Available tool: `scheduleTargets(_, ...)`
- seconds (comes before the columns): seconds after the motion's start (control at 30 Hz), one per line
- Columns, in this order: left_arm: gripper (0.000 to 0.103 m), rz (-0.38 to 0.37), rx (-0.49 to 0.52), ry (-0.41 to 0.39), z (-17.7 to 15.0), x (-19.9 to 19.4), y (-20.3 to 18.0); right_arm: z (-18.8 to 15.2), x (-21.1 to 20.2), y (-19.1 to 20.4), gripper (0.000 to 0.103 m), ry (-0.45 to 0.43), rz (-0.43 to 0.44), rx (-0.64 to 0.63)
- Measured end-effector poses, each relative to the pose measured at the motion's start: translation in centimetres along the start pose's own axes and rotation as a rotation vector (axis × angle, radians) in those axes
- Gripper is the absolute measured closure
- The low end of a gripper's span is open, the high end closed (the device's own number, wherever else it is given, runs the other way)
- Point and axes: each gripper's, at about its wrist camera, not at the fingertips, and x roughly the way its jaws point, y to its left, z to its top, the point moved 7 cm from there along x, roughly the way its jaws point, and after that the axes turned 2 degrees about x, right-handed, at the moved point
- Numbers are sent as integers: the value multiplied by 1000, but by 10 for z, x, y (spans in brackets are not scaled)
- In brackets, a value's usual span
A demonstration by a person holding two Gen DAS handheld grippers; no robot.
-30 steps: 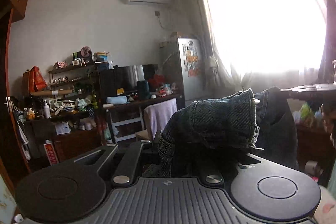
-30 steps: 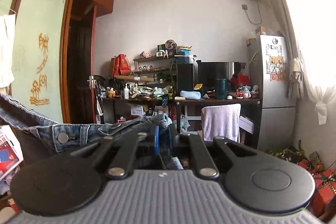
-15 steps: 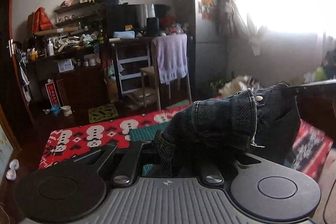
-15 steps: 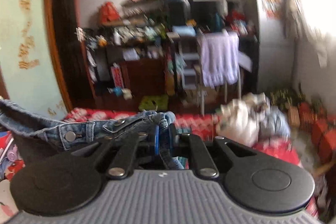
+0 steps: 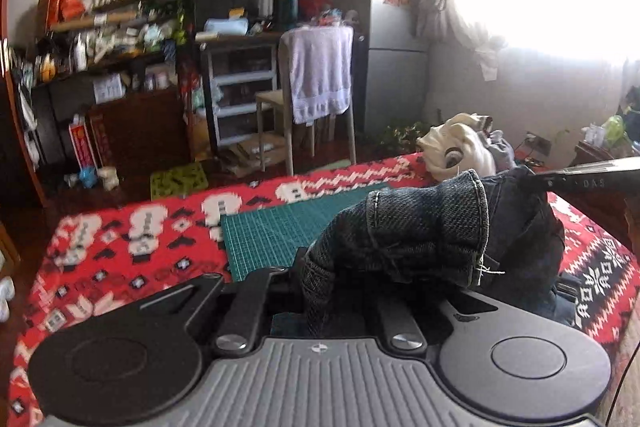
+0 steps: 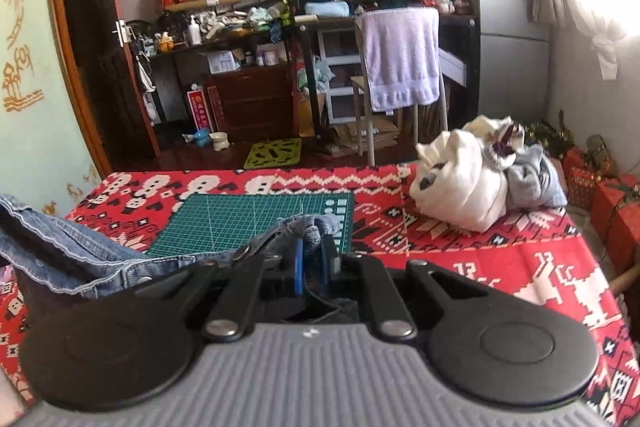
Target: Fold clothes
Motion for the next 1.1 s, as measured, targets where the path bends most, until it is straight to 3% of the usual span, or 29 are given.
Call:
scheduleTargets(0.2,95,26,-148,44,-10,30,37,-4,30,-4,94,51,-10,1)
scheduleTargets(0.4,95,34,-227,51,-2,53,63,8,56,-21,94,41,-29,26)
scheduleTargets(0.7,94,27,-243,43,26,93,83,37,99,-29,94,0,-37,54)
scheduleTargets(0.8,91,28,-293,112,25,120,93,46,114,-34,94,-19,-44,79)
scheduleTargets(0.9,75,70,-295,159,16,135,96,43,138,-36,90,21,-73,77)
scheduleTargets(0.97,50,88,-272,138,14,132,94,36,146,-37,82,26,-106,53)
scheduleTargets(1.03,46,84,-257,107,14,127,91,31,151,-36,71,32,-114,40)
scheduleTargets(1.1,43,92,-238,92,11,121,89,25,154,-36,71,51,-92,50)
